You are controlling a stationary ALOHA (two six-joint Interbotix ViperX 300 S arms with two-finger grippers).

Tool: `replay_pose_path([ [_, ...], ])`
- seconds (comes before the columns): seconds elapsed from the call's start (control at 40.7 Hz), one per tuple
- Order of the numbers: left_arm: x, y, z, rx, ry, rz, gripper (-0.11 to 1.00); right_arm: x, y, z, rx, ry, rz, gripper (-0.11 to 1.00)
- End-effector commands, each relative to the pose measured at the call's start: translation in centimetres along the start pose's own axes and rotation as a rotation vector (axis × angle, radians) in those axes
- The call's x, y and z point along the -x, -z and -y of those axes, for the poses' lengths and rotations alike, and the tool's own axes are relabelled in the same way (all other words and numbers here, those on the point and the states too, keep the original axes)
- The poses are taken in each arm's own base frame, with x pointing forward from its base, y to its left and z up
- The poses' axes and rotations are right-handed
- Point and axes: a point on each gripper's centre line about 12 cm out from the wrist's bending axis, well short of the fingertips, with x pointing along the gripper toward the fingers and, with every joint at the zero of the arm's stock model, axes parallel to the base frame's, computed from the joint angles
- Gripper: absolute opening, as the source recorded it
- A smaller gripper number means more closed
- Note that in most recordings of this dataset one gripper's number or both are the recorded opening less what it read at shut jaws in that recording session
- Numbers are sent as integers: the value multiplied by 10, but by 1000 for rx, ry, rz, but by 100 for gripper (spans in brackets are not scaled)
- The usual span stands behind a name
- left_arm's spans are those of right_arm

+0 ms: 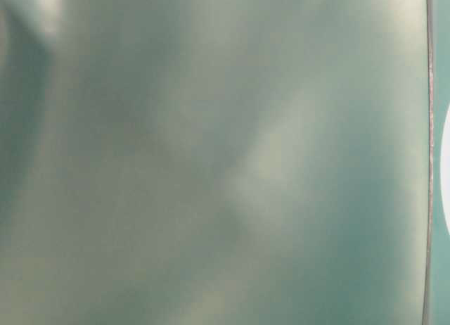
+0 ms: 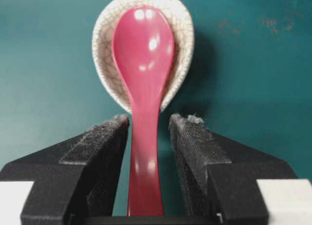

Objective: Scoop the yellow hexagonal prism block from the bowl with a spoon using the right arm.

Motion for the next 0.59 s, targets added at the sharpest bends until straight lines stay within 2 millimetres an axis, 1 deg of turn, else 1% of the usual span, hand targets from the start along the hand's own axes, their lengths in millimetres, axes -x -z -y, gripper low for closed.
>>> replay_pose_path([
  [0.0, -2, -8, 0, 0, -1, 17, 0, -1, -5, -3, 3, -11, 23, 47],
  [0.074, -2, -8, 0, 0, -1, 15, 0, -2, -5, -3, 3, -12, 24, 46],
  [0.172, -2, -8, 0, 0, -1, 17, 0, -2, -6, -3, 2, -11, 26, 42],
  [0.418, -2, -8, 0, 0, -1, 15, 0, -2, -6, -3, 3, -11, 26, 26],
  [0.565, -2, -8, 0, 0, -1, 14, 0, -3, -8, -4, 5, -15, 34, 23],
])
